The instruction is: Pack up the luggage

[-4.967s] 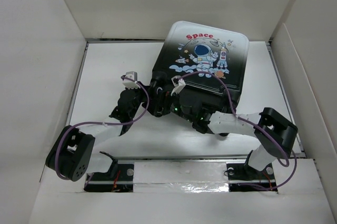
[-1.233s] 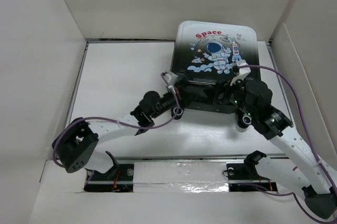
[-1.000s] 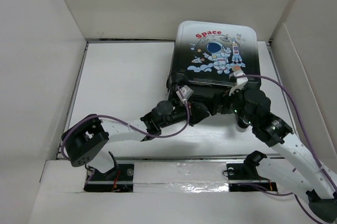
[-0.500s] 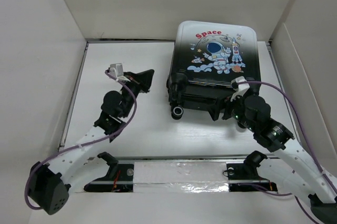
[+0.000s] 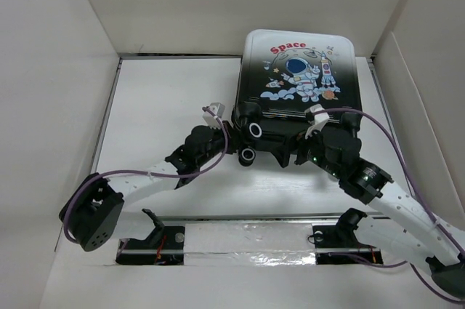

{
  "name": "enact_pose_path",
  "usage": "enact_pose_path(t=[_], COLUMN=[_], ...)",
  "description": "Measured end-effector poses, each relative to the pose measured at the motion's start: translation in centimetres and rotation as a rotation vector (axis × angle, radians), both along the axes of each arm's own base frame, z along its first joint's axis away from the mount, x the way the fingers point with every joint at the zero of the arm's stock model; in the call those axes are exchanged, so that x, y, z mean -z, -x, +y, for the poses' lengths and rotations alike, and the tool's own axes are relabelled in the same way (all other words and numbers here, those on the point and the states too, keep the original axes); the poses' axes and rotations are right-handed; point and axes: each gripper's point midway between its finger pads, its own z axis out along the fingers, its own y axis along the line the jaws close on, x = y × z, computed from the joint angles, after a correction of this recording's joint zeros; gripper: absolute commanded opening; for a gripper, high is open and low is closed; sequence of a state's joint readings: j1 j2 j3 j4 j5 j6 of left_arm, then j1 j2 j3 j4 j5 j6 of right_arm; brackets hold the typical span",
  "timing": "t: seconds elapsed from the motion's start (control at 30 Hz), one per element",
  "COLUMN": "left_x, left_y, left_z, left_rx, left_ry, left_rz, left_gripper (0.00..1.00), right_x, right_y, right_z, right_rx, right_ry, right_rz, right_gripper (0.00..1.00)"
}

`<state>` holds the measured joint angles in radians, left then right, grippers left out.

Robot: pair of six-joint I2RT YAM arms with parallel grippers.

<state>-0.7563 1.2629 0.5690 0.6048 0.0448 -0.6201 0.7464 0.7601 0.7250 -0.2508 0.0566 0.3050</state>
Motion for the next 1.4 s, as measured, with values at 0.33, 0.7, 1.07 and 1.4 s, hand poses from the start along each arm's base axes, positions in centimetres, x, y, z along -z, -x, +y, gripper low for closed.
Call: enact_pose_path(t=[0.33,0.7,1.07,1.4], left_x=[-1.1,-2.0,-1.5,-0.3], left_y=[5.0,4.2,5.2,4.7], left_z=[-8.3,-8.7,-2.8,5.0], left_rx=[0.267,0.268,0.158,-0.073], left_ry=[0.008,-0.002,-0.063,-0.084], left_rz=[-0.008,-0.047,-0.132,-0.094], left_gripper=[0.00,0.00,0.61,0.58], right_x=[-1.1,-2.9,-5.1,-0.6], right_y=[-0.1,-2.9,-3.7,-5.3], right_z=[0.2,3.2,2.0,5.0], right_rx=[0.030,0.022,0.114,0.089], right_ry=[-0.009,-0.014,-0.082,-0.025], right_rz=[-0.019,-0.045,-0.101,0.030], right_gripper=[1.00,1.00,1.00,1.00])
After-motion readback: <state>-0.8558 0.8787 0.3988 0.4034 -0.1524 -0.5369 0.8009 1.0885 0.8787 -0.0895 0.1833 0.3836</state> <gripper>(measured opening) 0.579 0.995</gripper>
